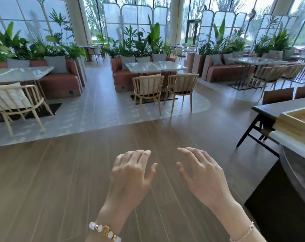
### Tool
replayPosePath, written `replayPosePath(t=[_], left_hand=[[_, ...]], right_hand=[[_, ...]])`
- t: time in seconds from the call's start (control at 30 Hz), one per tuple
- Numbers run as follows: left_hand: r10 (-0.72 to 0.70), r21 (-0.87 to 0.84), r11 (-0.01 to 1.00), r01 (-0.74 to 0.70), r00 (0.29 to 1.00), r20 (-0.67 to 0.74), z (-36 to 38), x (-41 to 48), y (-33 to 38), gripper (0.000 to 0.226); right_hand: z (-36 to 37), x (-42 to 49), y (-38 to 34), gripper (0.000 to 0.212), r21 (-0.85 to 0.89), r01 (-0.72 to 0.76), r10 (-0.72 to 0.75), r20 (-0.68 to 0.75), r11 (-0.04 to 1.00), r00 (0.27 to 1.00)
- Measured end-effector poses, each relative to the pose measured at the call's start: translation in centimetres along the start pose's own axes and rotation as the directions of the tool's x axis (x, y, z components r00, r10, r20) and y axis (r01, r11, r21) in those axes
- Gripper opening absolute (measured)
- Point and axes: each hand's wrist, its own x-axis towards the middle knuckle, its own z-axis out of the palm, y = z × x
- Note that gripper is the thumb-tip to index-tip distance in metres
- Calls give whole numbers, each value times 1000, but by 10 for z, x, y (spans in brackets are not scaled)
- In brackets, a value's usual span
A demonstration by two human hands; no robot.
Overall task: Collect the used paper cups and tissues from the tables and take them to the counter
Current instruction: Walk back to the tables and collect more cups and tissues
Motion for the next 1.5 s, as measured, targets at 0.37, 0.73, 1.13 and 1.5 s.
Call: replayPosePath(t=[0.37,0.73,1.13,1.5], left_hand=[[85,-66,994,-87,996,-31,81,206,-78,33],[73,-58,995,-75,997,-33,187,376,-143,34],[132,-52,990,-134,991,-39,308,600,-184,35],[276,-160,947,-280,960,-47,456,779,-193,36]], right_hand=[[97,189,33,35,-72,-76,74,-32,995,997],[221,357,93,41,-66,-53,48,-73,996,996],[332,560,188,45,-53,-85,80,-90,995,993],[427,700,299,45,-187,-177,153,-132,966,979]])
